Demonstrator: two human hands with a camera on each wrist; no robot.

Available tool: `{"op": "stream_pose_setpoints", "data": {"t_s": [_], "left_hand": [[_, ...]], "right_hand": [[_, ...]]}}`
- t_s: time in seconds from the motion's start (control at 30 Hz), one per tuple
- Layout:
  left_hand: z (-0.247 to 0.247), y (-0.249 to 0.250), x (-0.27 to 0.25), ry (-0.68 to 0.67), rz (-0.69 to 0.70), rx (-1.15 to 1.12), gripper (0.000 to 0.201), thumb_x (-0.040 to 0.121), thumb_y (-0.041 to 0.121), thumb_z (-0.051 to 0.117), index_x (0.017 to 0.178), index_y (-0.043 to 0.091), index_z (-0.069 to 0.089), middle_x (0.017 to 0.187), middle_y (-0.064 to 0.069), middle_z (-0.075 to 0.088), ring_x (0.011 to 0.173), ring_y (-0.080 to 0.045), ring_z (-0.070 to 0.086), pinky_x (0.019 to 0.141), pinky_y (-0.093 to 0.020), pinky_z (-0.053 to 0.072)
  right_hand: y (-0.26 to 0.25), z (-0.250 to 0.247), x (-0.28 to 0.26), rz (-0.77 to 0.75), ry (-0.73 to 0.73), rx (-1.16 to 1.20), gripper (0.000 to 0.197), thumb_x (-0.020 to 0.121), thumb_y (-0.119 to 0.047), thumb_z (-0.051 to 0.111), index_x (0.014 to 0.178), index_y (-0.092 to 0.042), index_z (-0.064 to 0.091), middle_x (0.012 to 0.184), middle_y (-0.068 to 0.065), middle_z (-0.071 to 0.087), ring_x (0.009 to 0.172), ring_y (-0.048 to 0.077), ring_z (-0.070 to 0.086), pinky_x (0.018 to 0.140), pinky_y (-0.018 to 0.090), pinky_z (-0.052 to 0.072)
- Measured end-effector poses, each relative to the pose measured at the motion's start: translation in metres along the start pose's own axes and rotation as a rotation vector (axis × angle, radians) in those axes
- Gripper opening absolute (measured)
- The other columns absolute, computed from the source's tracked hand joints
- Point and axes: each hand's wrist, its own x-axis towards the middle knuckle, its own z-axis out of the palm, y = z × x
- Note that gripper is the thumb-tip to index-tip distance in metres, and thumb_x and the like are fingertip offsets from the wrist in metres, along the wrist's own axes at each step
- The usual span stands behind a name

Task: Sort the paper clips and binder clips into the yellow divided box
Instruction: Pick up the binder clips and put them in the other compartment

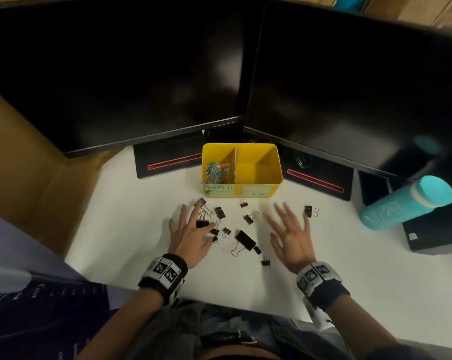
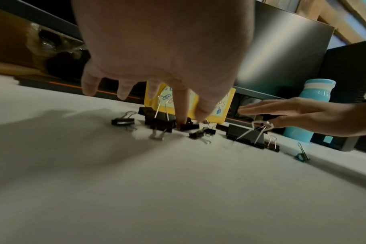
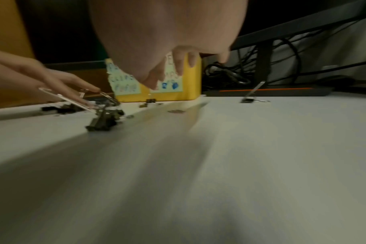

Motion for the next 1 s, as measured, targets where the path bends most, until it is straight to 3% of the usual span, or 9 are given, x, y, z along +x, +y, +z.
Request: {"op": "stream_pose_setpoints", "data": {"t_s": [0.17, 0.33, 0.4, 0.53, 0.63, 0.73, 0.83, 0.93, 1.0], "left_hand": [[0.007, -0.014, -0.008, -0.049, -0.037, 0.047, 0.055, 0.083, 0.054, 0.055, 0.134, 0.046, 0.037, 0.156, -0.005, -0.01, 0.139, -0.039, -0.01, 0.105, -0.069, 0.01], [0.008, -0.01, -0.011, -0.095, -0.005, -0.018, 0.072, 0.074, 0.071, 0.033, 0.137, 0.037, 0.038, 0.156, -0.009, 0.006, 0.14, -0.04, -0.003, 0.107, -0.064, 0.012], [0.005, -0.004, -0.011, -0.14, 0.017, -0.045, 0.076, 0.073, 0.071, 0.039, 0.139, 0.035, 0.034, 0.155, -0.009, 0.011, 0.14, -0.038, -0.002, 0.11, -0.058, 0.011], [0.007, -0.005, -0.016, -0.152, 0.09, -0.089, 0.07, 0.082, 0.039, 0.065, 0.142, 0.035, 0.028, 0.155, -0.006, 0.016, 0.142, -0.031, 0.007, 0.112, -0.05, 0.023], [0.006, -0.015, -0.02, -0.034, 0.026, -0.236, 0.05, 0.086, 0.02, 0.063, 0.133, 0.03, 0.047, 0.152, -0.002, 0.025, 0.136, -0.023, 0.029, 0.102, -0.045, 0.041], [0.001, -0.018, -0.02, 0.036, 0.012, -0.274, 0.039, 0.088, 0.013, 0.061, 0.125, 0.027, 0.058, 0.147, -0.003, 0.037, 0.127, -0.023, 0.044, 0.099, -0.042, 0.045], [0.001, -0.021, -0.018, 0.062, 0.046, -0.251, 0.041, 0.084, 0.002, 0.063, 0.119, 0.024, 0.063, 0.14, -0.008, 0.047, 0.12, -0.027, 0.052, 0.094, -0.044, 0.049], [0.008, -0.026, -0.016, 0.076, 0.121, -0.129, 0.06, 0.068, -0.018, 0.067, 0.112, 0.022, 0.067, 0.128, -0.016, 0.057, 0.106, -0.032, 0.062, 0.079, -0.048, 0.056], [0.009, -0.025, -0.014, 0.09, 0.146, -0.074, 0.065, 0.056, -0.022, 0.07, 0.107, 0.018, 0.07, 0.117, -0.019, 0.063, 0.094, -0.033, 0.067, 0.067, -0.046, 0.059]], "right_hand": [[0.036, 0.011, -0.007, 0.376, -0.167, 0.055, 0.067, 0.092, -0.058, 0.028, 0.147, -0.035, -0.001, 0.157, 0.01, -0.007, 0.141, 0.037, -0.008, 0.108, 0.066, 0.011], [0.006, 0.01, -0.011, 0.062, -0.236, 0.144, 0.061, 0.093, -0.06, 0.019, 0.145, -0.04, -0.006, 0.157, -0.007, -0.009, 0.143, 0.023, -0.008, 0.11, 0.063, 0.013], [-0.012, 0.007, -0.02, -0.084, -0.262, 0.146, 0.067, 0.089, -0.067, 0.022, 0.144, -0.043, -0.007, 0.157, -0.008, -0.005, 0.143, 0.022, -0.005, 0.109, 0.063, 0.012], [-0.019, 0.01, -0.031, -0.209, -0.264, 0.135, 0.089, 0.081, -0.075, 0.038, 0.147, -0.033, -0.005, 0.157, -0.008, 0.002, 0.143, 0.018, 0.003, 0.109, 0.062, 0.014], [0.002, 0.005, -0.033, -0.071, -0.141, 0.335, 0.092, 0.082, -0.068, 0.044, 0.149, -0.022, 0.0, 0.153, -0.002, 0.021, 0.136, 0.014, 0.028, 0.111, 0.044, 0.024], [0.024, -0.004, -0.031, 0.142, -0.074, 0.604, 0.083, 0.085, -0.065, 0.034, 0.148, -0.024, 0.001, 0.145, -0.011, 0.031, 0.127, 0.005, 0.034, 0.105, 0.028, 0.024], [0.04, -0.007, -0.032, 0.145, -0.045, 0.545, 0.072, 0.088, -0.061, 0.031, 0.148, -0.027, 0.012, 0.147, -0.006, 0.032, 0.132, 0.012, 0.033, 0.107, 0.031, 0.025], [0.036, -0.008, -0.031, -0.016, -0.05, 0.312, 0.061, 0.091, -0.057, 0.031, 0.146, -0.037, 0.015, 0.152, -0.006, 0.023, 0.14, 0.014, 0.015, 0.112, 0.049, 0.016], [0.023, -0.006, -0.029, -0.125, -0.053, 0.201, 0.056, 0.091, -0.05, 0.04, 0.144, -0.037, 0.024, 0.152, -0.009, 0.024, 0.141, 0.015, 0.014, 0.11, 0.048, 0.012]]}}
